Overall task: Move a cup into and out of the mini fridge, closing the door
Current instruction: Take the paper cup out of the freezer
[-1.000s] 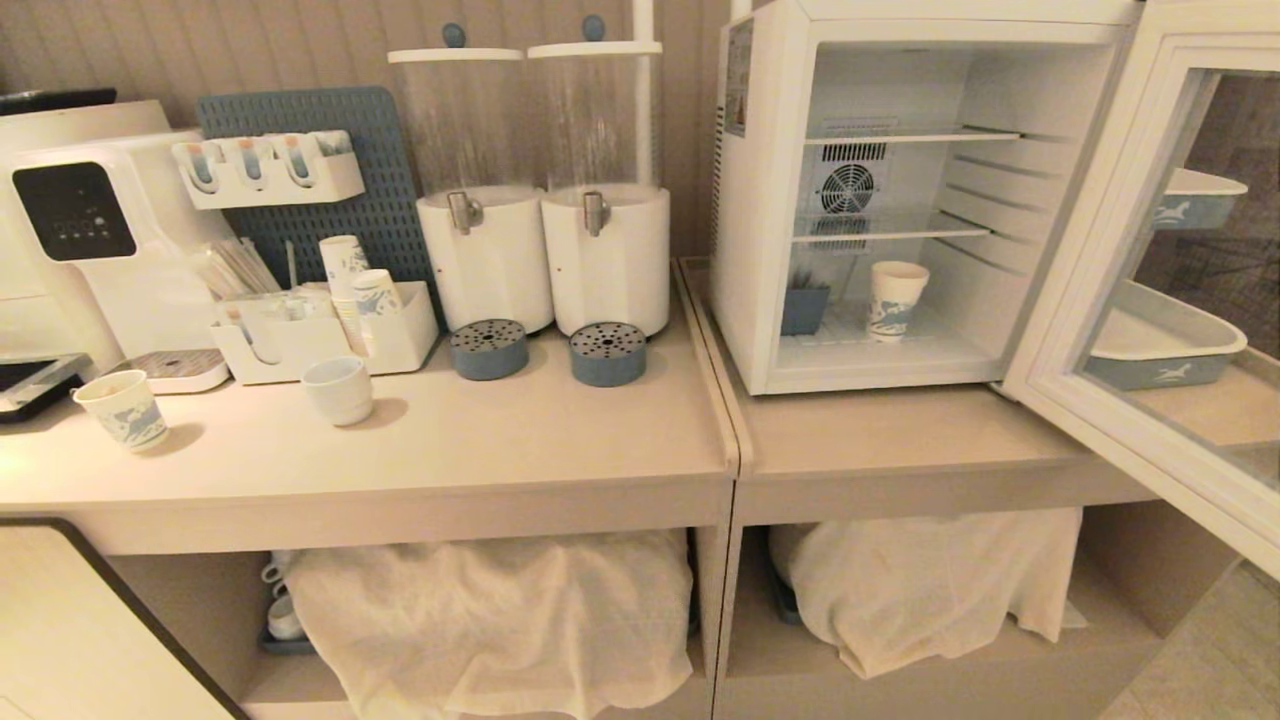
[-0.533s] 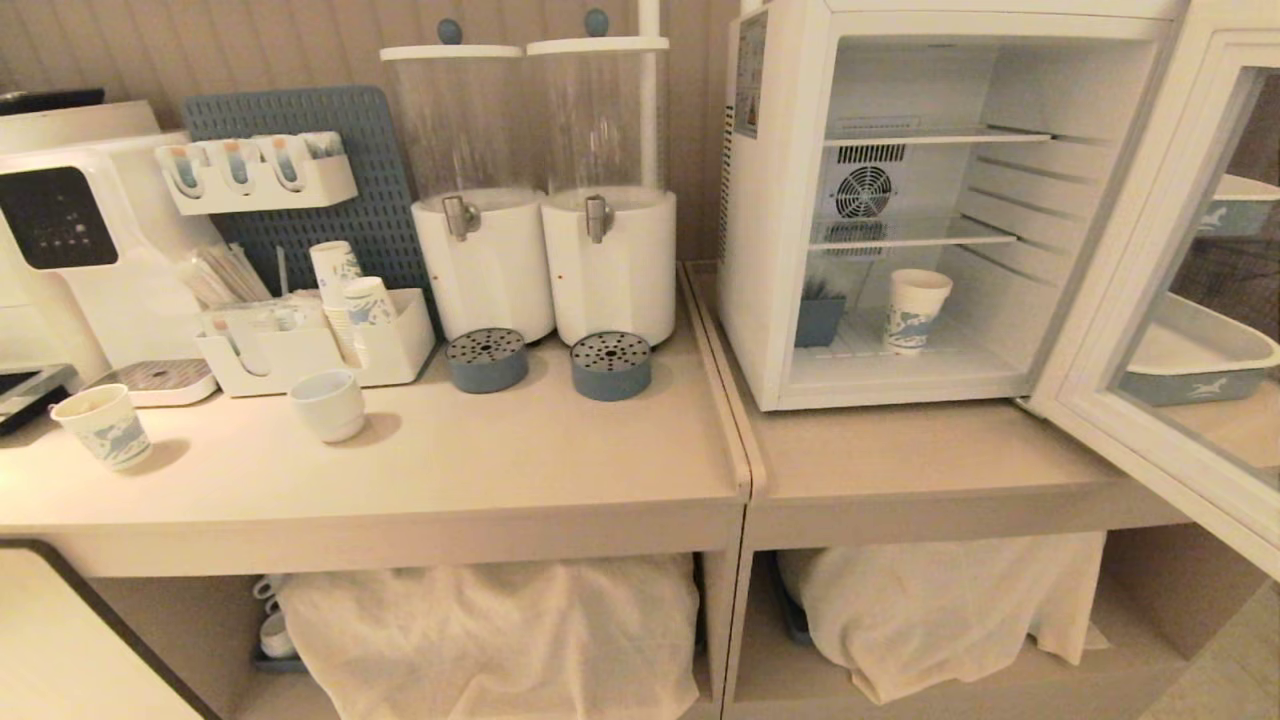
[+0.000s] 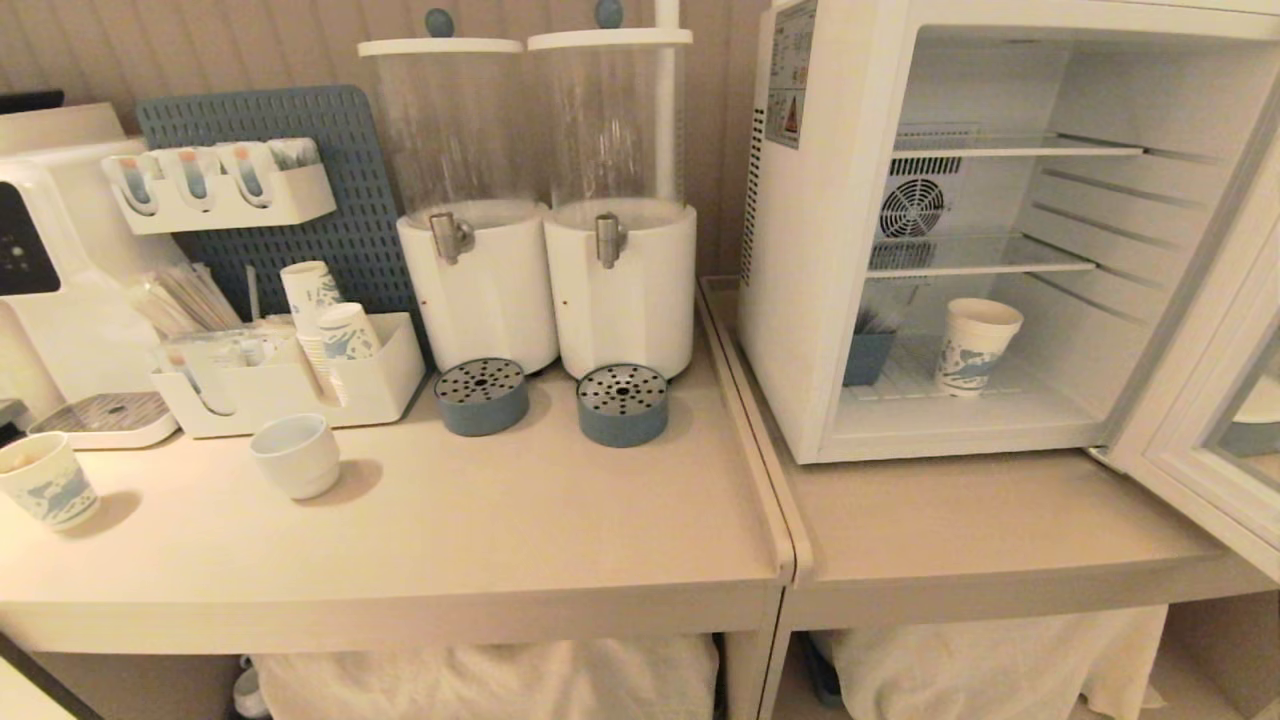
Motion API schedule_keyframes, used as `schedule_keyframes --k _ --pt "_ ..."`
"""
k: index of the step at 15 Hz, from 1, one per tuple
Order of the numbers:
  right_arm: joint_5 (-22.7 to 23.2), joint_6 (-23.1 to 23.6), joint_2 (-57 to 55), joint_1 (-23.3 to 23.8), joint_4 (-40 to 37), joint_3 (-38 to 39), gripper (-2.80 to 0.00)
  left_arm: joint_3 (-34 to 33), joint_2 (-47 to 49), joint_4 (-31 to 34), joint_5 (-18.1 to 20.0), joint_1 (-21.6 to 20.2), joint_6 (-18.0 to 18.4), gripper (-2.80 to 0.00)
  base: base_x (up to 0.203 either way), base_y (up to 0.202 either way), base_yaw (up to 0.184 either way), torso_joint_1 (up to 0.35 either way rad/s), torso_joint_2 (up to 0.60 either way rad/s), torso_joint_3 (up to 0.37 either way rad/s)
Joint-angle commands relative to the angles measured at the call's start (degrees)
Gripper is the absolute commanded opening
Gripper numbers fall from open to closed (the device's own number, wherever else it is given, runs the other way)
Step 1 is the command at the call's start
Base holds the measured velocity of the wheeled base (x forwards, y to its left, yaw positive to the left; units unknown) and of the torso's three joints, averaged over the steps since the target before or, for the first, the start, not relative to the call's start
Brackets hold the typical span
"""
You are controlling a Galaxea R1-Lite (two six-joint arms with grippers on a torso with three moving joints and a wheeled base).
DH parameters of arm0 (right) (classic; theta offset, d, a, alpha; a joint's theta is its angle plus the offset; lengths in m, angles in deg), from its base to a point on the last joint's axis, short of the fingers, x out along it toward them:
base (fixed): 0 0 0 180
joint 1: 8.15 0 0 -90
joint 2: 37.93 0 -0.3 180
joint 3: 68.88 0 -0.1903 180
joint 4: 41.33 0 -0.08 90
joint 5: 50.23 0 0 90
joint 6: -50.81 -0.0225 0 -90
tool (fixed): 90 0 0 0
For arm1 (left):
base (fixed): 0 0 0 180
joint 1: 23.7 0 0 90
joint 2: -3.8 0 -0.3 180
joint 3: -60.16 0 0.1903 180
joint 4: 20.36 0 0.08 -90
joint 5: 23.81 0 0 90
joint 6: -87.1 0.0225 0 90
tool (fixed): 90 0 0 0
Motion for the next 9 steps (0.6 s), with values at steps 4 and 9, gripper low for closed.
schedule_keyframes --k 4,9 --pt "0.16 -1.14 0.03 -0.07 -1.33 -7.68 -2.80 -2.29 -0.19 -0.10 0.04 -0.10 -0.26 -2.80 0.014 0.000 0.001 0.001 0.00 -0.001" --pt "3.31 -1.47 -7.85 -0.05 -9.93 -23.08 -2.80 -2.29 -0.19 -0.14 -0.13 -0.07 -0.52 -2.80 0.000 0.000 0.000 0.000 0.00 0.000"
